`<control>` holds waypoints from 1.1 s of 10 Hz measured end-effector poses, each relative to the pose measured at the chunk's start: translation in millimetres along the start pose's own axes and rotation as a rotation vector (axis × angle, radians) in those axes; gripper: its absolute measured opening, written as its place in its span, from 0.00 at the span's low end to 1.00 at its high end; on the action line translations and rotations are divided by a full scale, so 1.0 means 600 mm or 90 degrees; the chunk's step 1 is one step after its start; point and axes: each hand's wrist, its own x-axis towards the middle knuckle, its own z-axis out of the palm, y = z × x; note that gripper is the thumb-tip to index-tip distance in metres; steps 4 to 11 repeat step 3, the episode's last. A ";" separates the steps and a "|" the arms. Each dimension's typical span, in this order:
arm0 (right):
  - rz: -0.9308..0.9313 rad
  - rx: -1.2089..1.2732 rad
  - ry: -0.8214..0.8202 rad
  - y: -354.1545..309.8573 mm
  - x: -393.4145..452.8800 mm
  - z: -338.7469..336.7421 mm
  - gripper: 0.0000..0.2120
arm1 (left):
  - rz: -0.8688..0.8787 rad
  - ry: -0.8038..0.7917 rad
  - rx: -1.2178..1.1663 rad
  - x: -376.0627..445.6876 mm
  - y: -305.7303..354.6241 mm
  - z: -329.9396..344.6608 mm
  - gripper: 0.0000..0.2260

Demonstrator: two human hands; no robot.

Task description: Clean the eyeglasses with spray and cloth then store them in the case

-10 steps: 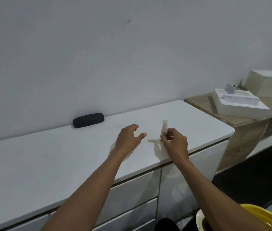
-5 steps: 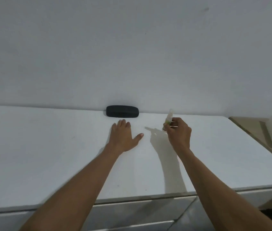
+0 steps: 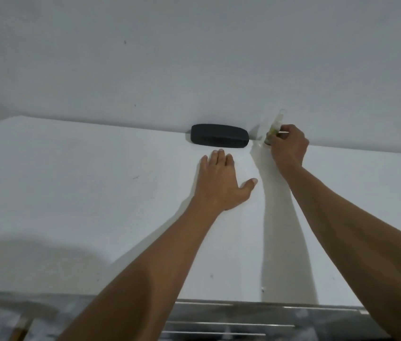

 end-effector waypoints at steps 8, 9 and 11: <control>0.052 0.008 -0.030 0.001 -0.008 -0.020 0.24 | -0.013 0.000 -0.001 0.001 0.001 -0.005 0.42; 0.052 0.008 -0.030 0.001 -0.008 -0.020 0.24 | -0.013 0.000 -0.001 0.001 0.001 -0.005 0.42; 0.052 0.008 -0.030 0.001 -0.008 -0.020 0.24 | -0.013 0.000 -0.001 0.001 0.001 -0.005 0.42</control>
